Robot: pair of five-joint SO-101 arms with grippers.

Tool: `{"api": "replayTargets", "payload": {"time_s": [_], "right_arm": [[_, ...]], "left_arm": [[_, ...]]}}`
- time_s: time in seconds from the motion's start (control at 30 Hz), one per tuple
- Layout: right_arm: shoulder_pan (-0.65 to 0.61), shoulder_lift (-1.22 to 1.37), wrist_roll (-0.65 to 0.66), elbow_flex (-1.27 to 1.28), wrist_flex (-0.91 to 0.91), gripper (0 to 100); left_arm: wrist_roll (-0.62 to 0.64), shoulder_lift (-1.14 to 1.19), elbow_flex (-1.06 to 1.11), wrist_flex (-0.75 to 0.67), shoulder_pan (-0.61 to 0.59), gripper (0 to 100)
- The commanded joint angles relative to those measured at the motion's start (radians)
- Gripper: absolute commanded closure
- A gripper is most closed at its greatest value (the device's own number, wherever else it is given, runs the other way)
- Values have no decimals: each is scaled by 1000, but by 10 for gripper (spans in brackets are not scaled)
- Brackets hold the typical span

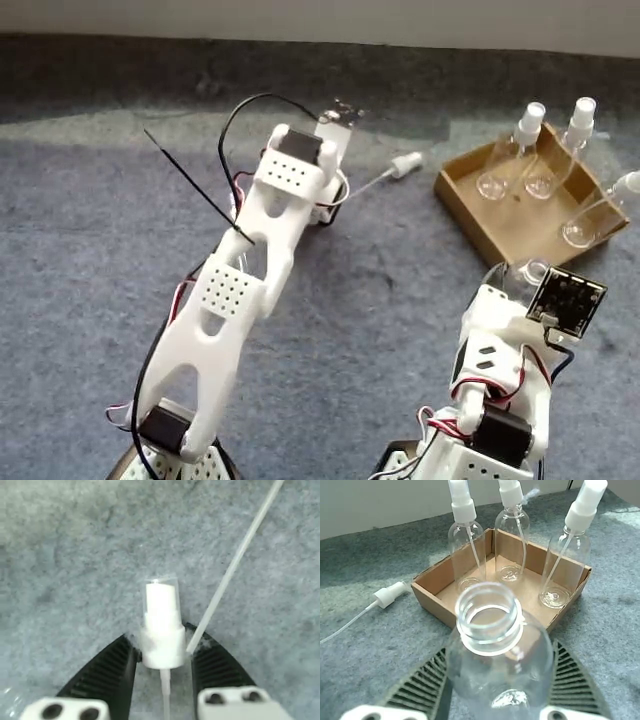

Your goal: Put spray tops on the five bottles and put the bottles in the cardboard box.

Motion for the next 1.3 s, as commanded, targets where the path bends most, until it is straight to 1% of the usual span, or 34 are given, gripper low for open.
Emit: {"api": "replayTargets", "payload": {"time_s": [0.0,0.13,0.4,0.63,0.73,0.93,1.07,1.1,1.2,1.27], "right_arm": [[-16,-12,-6,-8,-31,785],[-21,-12,-6,-8,-31,785],[-131,-12,-6,-10,-31,785],[-305,-12,-2,-10,-33,785],[-387,-10,-2,-8,-97,785],[-506,-2,-5,-8,-196,785],[-550,-1,-2,-8,-225,785],[-550,-1,-2,-8,-239,785],[-553,-1,-2,-8,-282,785],[-555,-1,-5,-8,-302,785]], "left_arm": [[-9,-189,163,11,-12,996],[-11,-369,372,11,-13,996],[-11,-700,650,8,-7,996],[-11,-878,845,6,-15,996],[-11,-924,926,5,-38,996],[-12,-1003,958,3,-189,996],[-15,-1044,960,3,-288,996],[-35,-1049,960,3,-314,996],[-147,-1047,961,3,-394,996],[-189,-1047,975,3,-447,996]]}}
